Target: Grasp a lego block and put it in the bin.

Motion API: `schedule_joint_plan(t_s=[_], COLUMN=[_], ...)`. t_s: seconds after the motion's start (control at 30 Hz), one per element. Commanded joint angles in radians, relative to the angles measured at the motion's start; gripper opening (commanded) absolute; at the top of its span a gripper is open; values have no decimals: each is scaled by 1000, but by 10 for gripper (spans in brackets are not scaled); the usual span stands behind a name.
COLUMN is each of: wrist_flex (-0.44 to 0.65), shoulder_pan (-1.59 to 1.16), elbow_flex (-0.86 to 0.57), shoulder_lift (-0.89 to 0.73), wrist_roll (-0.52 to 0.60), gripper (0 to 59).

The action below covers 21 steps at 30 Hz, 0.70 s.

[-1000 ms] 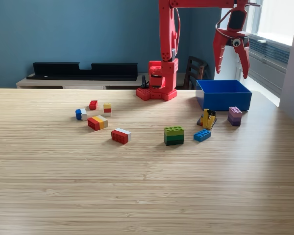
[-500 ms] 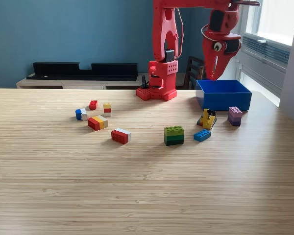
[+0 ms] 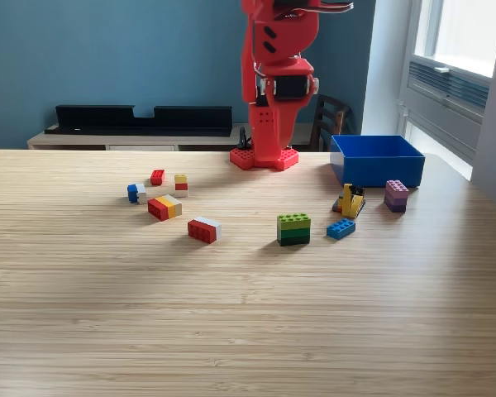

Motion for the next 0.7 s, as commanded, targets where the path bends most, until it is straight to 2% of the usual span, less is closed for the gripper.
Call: schedule_joint_plan(t_s=[0.03, 0.7], wrist_flex=[-20, -103], shoulder_pan=[91, 173], elbow_flex=[-43, -37], shoulder_lift=[74, 61], wrist_roll=[-38, -69], gripper=[22, 22])
